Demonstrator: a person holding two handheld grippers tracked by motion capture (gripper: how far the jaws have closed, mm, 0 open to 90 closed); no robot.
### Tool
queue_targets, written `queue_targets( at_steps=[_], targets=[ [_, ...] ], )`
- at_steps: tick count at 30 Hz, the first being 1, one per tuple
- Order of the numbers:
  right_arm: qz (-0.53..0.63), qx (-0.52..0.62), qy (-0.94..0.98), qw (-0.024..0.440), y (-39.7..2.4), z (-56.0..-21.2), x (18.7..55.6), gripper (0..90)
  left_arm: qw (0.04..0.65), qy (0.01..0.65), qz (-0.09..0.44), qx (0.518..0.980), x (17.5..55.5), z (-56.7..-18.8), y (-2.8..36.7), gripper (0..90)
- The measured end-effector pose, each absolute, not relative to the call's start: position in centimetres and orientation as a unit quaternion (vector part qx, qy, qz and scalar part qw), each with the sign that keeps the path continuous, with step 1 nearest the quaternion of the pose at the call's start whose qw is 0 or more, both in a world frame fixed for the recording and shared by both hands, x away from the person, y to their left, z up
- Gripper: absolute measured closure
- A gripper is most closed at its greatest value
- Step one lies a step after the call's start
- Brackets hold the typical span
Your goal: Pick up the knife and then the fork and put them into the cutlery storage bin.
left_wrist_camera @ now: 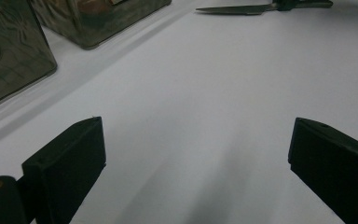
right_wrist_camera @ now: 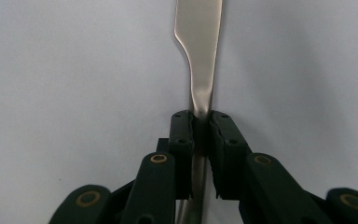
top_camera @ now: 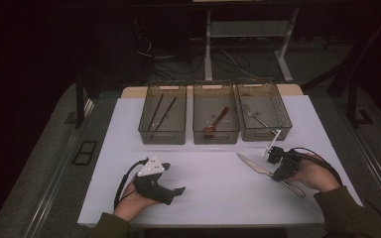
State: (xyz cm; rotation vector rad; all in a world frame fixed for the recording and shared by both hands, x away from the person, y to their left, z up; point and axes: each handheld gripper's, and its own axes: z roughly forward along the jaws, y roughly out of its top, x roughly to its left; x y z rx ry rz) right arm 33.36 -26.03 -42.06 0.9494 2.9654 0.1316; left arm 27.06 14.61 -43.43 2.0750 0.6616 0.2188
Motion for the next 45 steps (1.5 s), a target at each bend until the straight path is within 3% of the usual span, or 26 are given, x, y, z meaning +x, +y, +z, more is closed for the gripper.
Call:
queue_targets(
  at_steps=[8, 45],
  targets=[
    [0.049, 0.304, 0.951, 0.013, -26.2, -41.9, 33.3, 79.2, 0.459, 0.269, 0.090, 0.842, 27.0, -43.4, 14.6, 3.3],
    [0.348, 0.365, 0.862, 0.054, -33.0, -38.2, 33.4, 79.4, 0.461, 0.266, 0.091, 0.842, 27.0, -43.3, 14.7, 3.3]
  ],
)
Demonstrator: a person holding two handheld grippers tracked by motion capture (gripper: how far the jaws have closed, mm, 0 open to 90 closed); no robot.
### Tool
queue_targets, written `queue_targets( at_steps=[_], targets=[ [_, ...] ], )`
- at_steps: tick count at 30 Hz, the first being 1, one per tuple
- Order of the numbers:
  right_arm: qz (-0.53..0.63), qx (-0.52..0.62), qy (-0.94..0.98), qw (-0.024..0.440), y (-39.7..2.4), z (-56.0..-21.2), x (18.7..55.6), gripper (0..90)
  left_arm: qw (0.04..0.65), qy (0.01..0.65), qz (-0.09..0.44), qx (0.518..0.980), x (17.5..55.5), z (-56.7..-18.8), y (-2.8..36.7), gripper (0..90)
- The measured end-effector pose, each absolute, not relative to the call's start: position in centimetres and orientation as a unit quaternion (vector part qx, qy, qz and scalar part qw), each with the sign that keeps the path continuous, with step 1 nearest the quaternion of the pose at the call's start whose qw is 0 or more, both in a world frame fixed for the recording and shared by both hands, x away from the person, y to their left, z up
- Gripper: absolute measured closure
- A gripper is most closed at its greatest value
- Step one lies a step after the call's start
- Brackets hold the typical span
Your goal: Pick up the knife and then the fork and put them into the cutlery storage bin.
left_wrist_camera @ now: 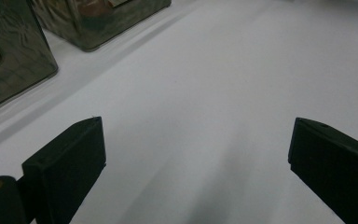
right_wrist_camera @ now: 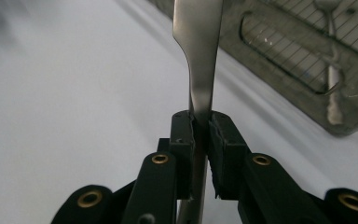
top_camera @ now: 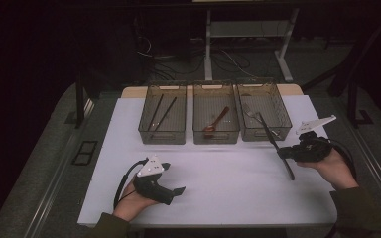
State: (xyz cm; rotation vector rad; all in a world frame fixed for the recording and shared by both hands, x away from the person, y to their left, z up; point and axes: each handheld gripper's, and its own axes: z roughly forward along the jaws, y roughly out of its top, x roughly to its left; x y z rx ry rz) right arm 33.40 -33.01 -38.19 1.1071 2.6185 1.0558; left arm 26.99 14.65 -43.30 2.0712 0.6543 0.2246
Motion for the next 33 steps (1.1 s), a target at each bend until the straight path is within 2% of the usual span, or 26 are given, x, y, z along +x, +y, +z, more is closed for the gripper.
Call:
queue_targets(
  at_steps=[18, 22, 33],
  targets=[
    [0.459, 0.413, 0.779, 0.110, -36.0, -36.7, 34.0, 79.5, 0.463, 0.269, 0.087, 0.840, 27.1, -43.4, 14.6, 2.6],
    [0.463, 0.416, 0.772, 0.126, -36.0, -36.2, 34.4, 79.5, 0.468, 0.274, 0.087, 0.836, 27.1, -43.3, 14.7, 0.0],
    [0.471, 0.412, 0.763, 0.160, -35.3, -33.9, 36.5, 79.5, 0.467, 0.283, 0.092, 0.833, 27.2, -43.4, 14.8, 0.0]
  ],
)
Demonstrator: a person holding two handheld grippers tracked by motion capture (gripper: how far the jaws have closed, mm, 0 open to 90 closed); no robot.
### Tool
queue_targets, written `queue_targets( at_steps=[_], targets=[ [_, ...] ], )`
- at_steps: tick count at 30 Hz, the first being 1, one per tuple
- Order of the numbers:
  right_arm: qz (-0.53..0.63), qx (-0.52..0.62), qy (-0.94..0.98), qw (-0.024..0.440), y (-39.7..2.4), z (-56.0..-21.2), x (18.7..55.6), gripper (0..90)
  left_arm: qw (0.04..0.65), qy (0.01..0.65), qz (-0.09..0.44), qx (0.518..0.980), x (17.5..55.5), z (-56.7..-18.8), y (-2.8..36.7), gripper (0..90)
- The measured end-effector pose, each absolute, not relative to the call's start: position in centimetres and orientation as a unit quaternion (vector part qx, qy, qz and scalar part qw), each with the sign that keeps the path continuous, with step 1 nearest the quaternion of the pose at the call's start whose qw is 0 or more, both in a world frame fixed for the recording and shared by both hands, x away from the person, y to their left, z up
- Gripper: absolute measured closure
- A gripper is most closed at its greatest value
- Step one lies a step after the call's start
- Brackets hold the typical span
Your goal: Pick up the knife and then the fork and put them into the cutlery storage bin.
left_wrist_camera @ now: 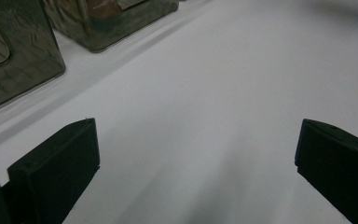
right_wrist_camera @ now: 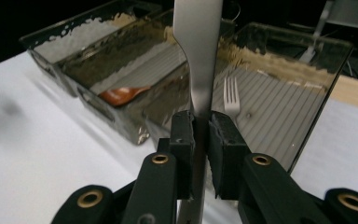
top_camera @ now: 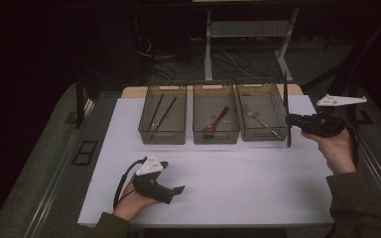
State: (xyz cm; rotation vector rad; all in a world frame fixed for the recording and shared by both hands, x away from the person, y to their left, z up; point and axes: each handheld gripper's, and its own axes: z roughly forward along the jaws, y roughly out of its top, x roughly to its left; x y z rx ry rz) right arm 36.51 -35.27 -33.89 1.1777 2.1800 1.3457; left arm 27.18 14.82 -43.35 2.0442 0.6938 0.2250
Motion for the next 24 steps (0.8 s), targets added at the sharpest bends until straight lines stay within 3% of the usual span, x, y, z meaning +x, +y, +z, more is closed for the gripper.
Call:
queue_targets(
  at_steps=[24],
  targets=[
    [0.435, 0.440, 0.760, 0.198, -33.8, -31.9, 44.2, 79.4, 0.470, 0.285, 0.088, 0.830, 27.2, -43.4, 14.8, 0.0]
  ],
)
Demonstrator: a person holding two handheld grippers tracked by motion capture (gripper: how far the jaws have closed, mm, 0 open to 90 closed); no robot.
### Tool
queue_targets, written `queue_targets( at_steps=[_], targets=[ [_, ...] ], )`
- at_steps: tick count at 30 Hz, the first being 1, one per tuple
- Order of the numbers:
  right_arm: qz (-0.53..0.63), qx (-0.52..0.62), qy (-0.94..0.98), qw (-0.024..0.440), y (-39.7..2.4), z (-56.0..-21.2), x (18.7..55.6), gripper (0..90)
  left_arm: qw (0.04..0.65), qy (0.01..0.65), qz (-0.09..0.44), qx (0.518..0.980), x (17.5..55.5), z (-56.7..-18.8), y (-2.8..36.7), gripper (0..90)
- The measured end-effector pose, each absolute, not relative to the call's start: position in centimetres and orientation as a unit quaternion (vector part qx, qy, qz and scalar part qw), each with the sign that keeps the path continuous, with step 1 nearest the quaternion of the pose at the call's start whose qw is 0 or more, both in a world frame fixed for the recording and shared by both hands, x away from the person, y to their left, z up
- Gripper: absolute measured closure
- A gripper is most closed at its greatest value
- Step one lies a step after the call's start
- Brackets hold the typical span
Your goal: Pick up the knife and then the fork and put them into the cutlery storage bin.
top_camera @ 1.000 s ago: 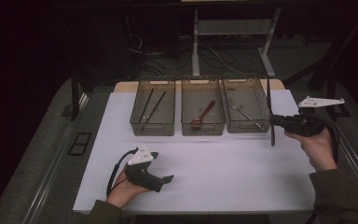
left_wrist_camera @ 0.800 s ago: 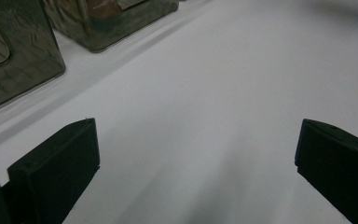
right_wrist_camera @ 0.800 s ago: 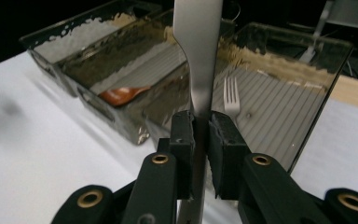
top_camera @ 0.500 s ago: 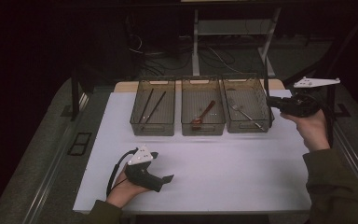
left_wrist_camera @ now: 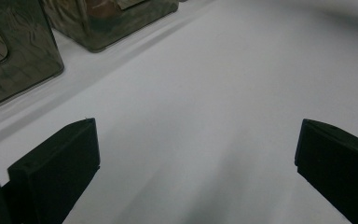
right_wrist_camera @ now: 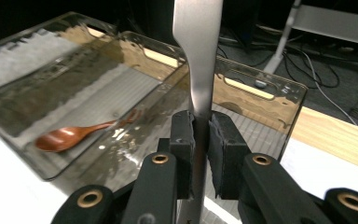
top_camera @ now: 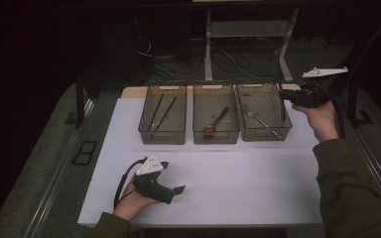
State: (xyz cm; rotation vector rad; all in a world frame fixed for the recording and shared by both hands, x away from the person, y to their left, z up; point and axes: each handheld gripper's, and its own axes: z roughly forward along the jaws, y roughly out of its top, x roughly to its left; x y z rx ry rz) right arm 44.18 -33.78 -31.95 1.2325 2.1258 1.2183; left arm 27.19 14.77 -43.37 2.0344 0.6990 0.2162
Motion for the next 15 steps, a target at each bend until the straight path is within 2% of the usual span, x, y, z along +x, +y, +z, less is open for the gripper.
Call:
queue_targets(
  at_steps=[15],
  targets=[
    [0.372, 0.448, 0.791, 0.188, -33.0, -35.0, 46.3, 79.5, 0.470, 0.282, 0.087, 0.832, 27.1, -43.4, 14.7, 0.0]
  ],
)
